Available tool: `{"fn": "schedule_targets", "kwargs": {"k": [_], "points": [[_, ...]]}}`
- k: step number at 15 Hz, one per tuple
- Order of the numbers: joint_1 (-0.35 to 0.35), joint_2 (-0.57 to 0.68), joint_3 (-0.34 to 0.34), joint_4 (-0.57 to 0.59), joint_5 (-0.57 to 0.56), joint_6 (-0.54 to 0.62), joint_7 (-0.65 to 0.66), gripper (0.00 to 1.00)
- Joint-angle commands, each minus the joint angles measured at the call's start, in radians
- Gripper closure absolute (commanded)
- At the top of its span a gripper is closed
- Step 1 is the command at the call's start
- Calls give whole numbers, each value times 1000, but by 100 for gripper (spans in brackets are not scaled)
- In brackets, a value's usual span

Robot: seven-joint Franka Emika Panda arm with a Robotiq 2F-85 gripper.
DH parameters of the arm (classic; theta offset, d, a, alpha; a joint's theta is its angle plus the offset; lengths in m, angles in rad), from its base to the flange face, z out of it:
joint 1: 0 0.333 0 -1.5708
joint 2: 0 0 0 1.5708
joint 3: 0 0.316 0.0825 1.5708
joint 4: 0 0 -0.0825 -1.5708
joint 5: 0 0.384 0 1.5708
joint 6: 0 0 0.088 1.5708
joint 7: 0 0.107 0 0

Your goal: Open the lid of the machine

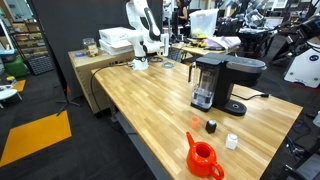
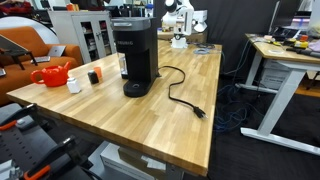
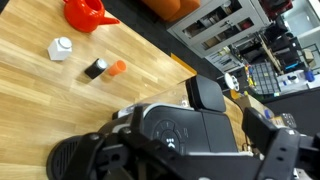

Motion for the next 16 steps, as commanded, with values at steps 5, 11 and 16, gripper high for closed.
{"fn": "schedule_targets", "kwargs": {"k": [5, 11, 16], "points": [[-61, 4, -5, -51, 65, 63, -13, 0], [-95, -16, -25, -88, 59, 59, -37, 0], [-107, -26, -25, -133, 49, 61, -56, 0]]}}
